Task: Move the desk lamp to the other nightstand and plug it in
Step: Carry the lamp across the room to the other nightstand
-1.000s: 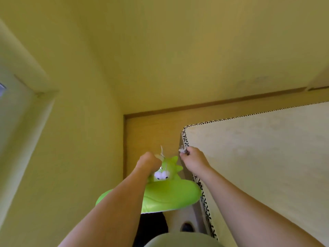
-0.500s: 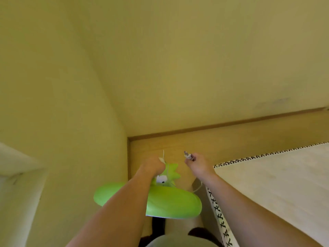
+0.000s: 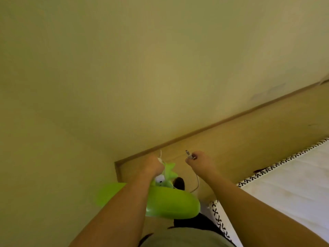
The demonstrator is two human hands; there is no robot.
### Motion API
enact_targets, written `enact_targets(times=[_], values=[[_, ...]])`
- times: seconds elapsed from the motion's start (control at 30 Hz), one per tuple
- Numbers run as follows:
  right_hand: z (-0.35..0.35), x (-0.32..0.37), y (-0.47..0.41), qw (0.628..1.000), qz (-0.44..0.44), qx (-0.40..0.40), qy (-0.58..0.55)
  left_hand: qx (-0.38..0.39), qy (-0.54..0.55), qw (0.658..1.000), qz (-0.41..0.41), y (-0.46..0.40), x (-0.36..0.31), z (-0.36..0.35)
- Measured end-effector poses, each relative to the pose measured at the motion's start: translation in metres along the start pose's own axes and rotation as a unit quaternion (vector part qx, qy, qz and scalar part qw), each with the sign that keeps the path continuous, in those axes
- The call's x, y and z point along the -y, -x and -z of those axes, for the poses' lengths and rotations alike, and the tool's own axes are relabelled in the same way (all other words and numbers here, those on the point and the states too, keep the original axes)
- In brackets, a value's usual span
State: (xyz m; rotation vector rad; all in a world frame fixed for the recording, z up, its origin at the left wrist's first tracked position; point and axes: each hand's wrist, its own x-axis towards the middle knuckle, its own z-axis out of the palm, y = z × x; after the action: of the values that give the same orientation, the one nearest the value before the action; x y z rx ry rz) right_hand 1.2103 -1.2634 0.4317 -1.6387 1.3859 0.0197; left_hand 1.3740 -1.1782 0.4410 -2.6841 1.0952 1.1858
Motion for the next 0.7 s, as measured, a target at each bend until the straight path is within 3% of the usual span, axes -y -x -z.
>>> enact_targets(times=[0.3, 0.57, 0.7], values=[[0.103, 0.036, -0.117, 0.992, -0.065, -0.081, -0.074, 0.058, -0.034, 0.992, -0.102, -0.113, -0.13, 0.072], [0.195, 0.01, -0.197, 0.964, -0.137, -0.164, -0.157, 0.095, -0.098, 0.977, -0.163, -0.207, -0.285, 0.09], [0.249, -0.005, -0.23, 0.95, -0.179, -0.2, -0.158, 0.156, -0.117, 0.963, -0.184, -0.248, -0.372, 0.089]])
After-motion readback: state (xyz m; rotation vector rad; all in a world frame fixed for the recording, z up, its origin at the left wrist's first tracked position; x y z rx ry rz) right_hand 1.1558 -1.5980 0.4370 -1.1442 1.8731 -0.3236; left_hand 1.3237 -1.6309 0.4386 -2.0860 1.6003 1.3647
